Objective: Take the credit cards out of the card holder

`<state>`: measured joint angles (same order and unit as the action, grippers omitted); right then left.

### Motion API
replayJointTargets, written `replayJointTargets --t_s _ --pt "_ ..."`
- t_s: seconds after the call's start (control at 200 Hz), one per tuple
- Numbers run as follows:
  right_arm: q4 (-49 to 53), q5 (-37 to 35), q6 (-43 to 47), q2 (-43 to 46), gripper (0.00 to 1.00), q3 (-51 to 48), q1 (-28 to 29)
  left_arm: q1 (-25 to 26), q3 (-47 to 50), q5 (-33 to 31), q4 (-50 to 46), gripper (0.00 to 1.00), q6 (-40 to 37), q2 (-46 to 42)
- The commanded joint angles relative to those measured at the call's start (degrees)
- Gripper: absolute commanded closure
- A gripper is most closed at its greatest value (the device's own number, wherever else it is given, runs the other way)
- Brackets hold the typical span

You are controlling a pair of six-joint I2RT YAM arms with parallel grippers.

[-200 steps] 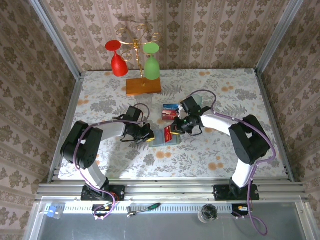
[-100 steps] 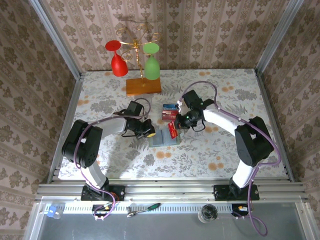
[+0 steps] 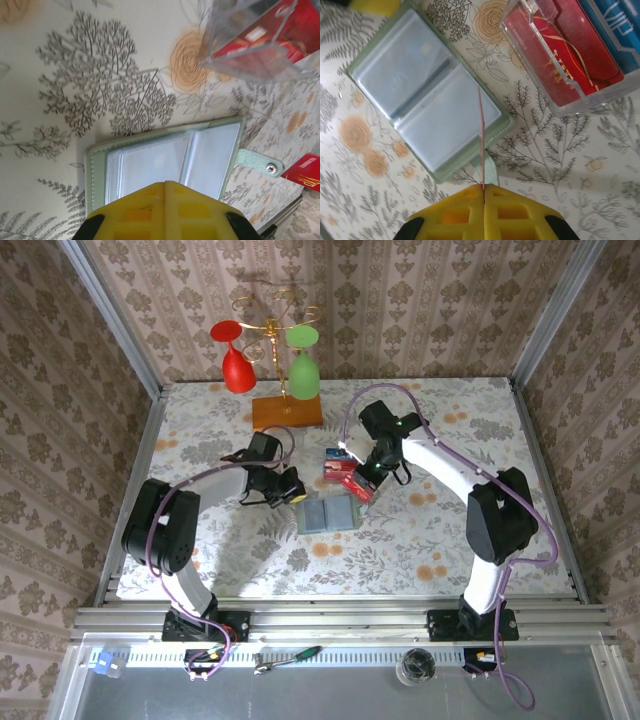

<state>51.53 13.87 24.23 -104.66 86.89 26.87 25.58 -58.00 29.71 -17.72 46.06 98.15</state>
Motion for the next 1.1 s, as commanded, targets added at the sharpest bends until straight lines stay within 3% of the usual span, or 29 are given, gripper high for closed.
replayJointTargets --t_s 0.0,0.2,0.545,1.095 --pt "5.2 -6.4 12.8 -1.8 1.0 4.6 -0.1 -1.4 -1.4 0.0 -1.7 1.0 -1.8 0.0" --pt "10.4 -10.0 21.1 -6.9 1.0 13.6 -0.2 -2.4 -1.2 0.3 -1.8 0.99 -2.0 -0.9" --pt "15.8 -8.6 22.0 -16.9 1.0 29.7 0.6 -3.9 1.5 -0.1 -0.9 0.94 -1.6 -3.5" --pt "16.6 -7.0 21.1 -24.7 1.0 39.5 1.6 -4.0 0.5 1.9 -4.5 0.94 -2.9 -4.1"
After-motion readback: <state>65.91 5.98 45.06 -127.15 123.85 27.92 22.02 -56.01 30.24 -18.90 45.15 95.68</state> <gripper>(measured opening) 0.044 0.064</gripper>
